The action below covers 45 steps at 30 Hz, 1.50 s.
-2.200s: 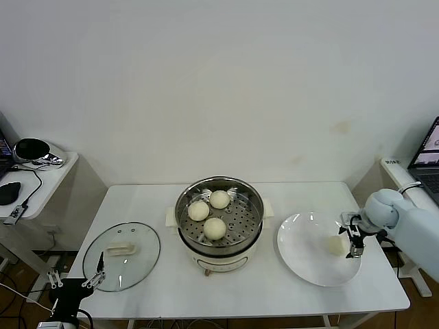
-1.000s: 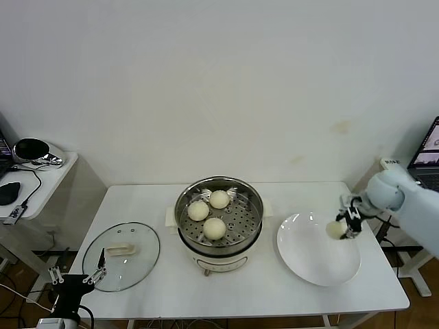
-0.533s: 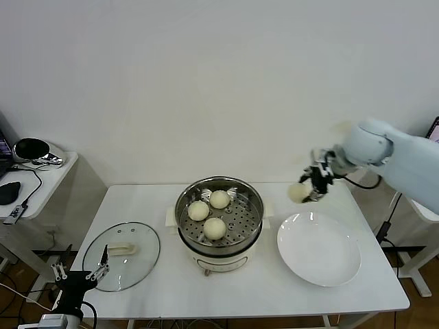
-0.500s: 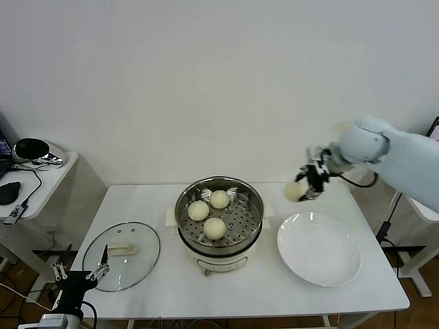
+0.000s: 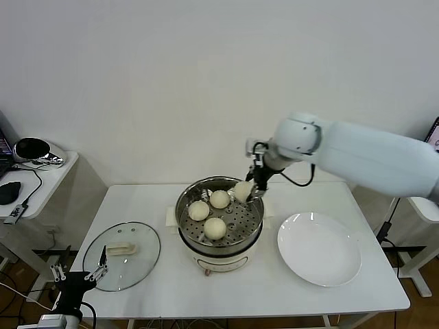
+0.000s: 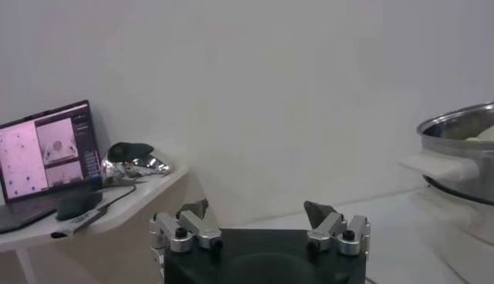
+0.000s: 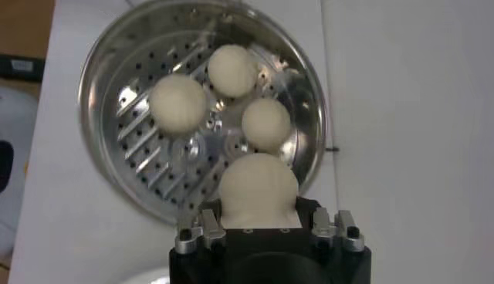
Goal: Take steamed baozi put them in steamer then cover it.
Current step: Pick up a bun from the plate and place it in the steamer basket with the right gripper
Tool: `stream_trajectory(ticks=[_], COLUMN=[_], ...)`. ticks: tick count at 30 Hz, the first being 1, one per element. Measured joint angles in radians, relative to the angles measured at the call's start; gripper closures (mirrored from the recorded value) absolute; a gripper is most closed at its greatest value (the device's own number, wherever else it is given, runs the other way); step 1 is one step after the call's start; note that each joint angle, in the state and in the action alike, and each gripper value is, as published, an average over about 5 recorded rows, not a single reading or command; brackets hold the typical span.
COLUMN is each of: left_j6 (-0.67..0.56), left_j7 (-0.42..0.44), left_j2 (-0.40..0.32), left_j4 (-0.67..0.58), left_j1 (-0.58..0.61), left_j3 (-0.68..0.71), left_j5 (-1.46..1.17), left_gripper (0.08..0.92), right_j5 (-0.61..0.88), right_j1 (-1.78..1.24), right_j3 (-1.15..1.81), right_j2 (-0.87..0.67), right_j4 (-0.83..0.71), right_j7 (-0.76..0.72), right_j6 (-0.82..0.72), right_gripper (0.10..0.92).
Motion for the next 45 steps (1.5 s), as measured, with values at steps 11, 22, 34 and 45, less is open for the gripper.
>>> stream_trajectory(ticks=[11,22,34,45], left_j6=[-0.003,-0.003,-0.002,-0.001], left_j7=[0.0,0.0,0.0,0.003], left_j2=[0.004,0.004,0.007,0.015], left_j4=[0.01,0.01,0.0,-0.004], left_j1=[-0.009,-0.008,-0.006,-0.006], left_j3=[0.0,-0.001,-0.01,-0.014], left_j5=[-0.003,-0.003,-0.006,-0.013], left_gripper=[0.177,0.177,0.177,0.177], right_j5=[-0.006,-0.037,-0.059,-0.071], right_j1=[-0.076,-0.128,-0.123,-0.086], right_j3=[-0.018,-0.012,0.0,0.071], right_j2=[0.067,0.103,0.097,-0.047], right_j4=[-0.058,-0.099,-0.096,0.032], right_j7=[0.03,0.035,0.006,-0.023], right_j6=[-0.037,-0.051,-0.056,-0.047], right_gripper=[0.423,0.418,0.227,0.203])
